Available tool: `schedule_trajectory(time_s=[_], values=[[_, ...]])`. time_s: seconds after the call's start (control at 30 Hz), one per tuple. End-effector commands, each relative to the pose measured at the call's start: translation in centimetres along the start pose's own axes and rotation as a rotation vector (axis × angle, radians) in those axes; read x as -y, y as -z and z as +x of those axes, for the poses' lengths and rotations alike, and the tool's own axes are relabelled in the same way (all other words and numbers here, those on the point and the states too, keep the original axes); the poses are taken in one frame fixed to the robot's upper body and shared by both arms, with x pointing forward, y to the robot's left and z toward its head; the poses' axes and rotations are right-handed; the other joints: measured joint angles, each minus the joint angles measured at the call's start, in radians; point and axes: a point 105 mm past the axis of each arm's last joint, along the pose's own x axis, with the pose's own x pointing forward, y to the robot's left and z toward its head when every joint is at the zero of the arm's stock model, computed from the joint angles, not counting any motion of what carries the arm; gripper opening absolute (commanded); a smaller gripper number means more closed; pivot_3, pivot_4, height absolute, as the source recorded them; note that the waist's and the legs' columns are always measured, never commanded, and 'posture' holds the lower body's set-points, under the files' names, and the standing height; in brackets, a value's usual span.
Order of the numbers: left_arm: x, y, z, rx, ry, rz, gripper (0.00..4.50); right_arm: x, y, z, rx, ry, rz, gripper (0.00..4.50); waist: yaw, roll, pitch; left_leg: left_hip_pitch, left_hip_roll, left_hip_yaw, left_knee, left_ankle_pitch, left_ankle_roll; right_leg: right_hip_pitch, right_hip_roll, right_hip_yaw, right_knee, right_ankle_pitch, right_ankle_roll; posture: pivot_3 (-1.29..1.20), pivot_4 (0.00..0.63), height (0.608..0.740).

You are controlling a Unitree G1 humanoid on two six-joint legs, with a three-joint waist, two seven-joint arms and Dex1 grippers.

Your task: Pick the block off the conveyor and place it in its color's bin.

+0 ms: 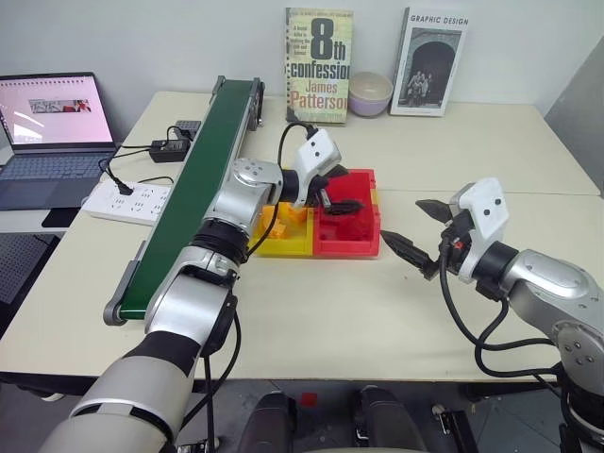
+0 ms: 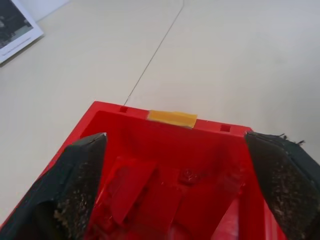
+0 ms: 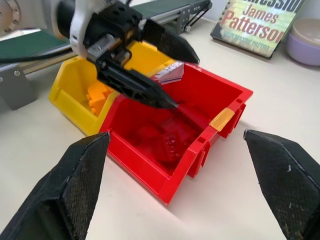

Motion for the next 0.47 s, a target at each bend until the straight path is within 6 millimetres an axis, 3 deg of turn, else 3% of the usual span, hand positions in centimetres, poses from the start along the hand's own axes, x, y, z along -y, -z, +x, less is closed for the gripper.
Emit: schedule_trajectory(time_s=[0.03, 0.13, 0.2, 0.33, 0.47], values=[[0.1, -0.7, -4.6, 0.019, -0.007, 0.008, 4.47, 0.4, -1.5, 0.2, 0.046, -0.021, -0.052, 4.5, -0.007, 0.0, 0.0, 0.0, 0.0, 0.0, 0.0, 0.0, 0.0, 0.0, 0.0, 0.0, 0.0, 0.0, 0.0, 0.0, 0.15, 0.74], [1.2, 0.5, -9.4, -0.057, -0.031, 0.0, 4.47, 0.6, -2.2, 0.5, 0.061, -0.083, -0.067, 4.5, -0.021, 0.001, 0.0, 0.0, 0.001, -0.002, -0.001, 0.0, 0.0, 0.0, 0.0, 0.0, 0.001, 0.0, 0.0, 0.0, 0.15, 0.74], [1.8, 0.3, -12.0, -0.068, -0.068, -0.043, 4.47, 0.2, -2.8, 0.5, 0.08, -0.166, -0.072, 4.5, -0.026, 0.001, 0.001, 0.001, 0.002, -0.002, -0.001, 0.0, 0.0, 0.0, 0.0, 0.001, 0.002, 0.0, -0.001, 0.0, 0.15, 0.74], [2.7, -0.2, -14.7, -0.081, -0.123, -0.102, 4.47, -0.2, -3.4, 0.3, 0.096, -0.271, -0.076, 4.5, -0.006, 0.001, 0.001, 0.0, 0.002, -0.005, 0.0, 0.0, 0.0, 0.001, 0.0, -0.001, 0.001, 0.0, 0.0, 0.0, 0.15, 0.74], [3.5, 0.9, -18.0, -0.146, -0.215, -0.125, 4.47, -0.5, -4.1, 0.6, 0.107, -0.379, -0.079, 4.5, 0.002, 0.001, 0.001, 0.002, 0.0, -0.002, 0.001, 0.0, 0.0, 0.002, -0.001, 0.0, 0.0, -0.001, 0.002, 0.0, 0.15, 0.74]])
